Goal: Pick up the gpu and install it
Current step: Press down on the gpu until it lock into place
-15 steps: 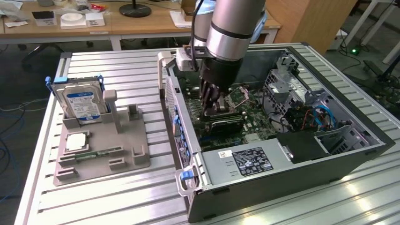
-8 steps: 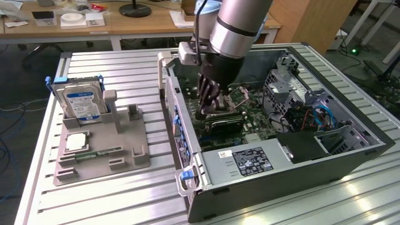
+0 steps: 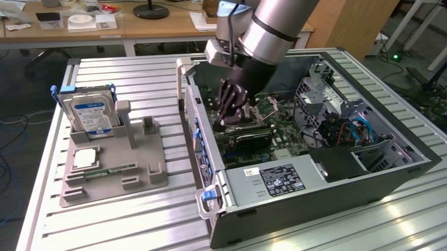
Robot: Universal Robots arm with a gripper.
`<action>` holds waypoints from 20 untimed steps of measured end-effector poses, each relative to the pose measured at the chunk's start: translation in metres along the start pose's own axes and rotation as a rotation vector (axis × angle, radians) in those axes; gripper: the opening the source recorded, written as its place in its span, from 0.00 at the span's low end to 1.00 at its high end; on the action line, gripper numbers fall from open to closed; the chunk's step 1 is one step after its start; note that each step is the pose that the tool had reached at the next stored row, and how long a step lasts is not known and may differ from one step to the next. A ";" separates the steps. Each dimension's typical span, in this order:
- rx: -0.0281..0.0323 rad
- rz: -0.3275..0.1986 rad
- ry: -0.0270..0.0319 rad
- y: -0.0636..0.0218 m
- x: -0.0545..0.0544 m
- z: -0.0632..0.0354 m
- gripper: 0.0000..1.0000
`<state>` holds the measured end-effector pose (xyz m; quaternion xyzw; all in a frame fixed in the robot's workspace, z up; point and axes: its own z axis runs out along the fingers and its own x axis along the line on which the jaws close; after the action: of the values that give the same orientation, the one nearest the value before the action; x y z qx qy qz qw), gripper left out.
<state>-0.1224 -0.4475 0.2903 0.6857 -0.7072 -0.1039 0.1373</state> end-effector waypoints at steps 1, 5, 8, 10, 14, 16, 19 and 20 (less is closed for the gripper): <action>-0.0174 -0.001 0.0007 -0.0018 0.000 -0.0006 0.11; -0.0721 -0.003 0.0027 -0.0104 0.000 -0.0036 0.11; -0.1067 -0.004 0.0041 -0.0151 0.000 -0.0042 0.11; -0.1249 -0.005 0.0047 -0.0178 0.000 -0.0035 0.11; -0.1287 -0.005 0.0048 -0.0203 -0.001 0.0006 0.11; -0.1294 -0.005 0.0050 -0.0202 -0.001 0.0006 0.11; -0.1296 -0.005 0.0046 -0.0185 -0.001 0.0025 0.11; -0.1296 -0.005 0.0046 -0.0180 -0.001 0.0037 0.11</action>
<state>-0.1067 -0.4475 0.2807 0.6774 -0.6970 -0.1482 0.1828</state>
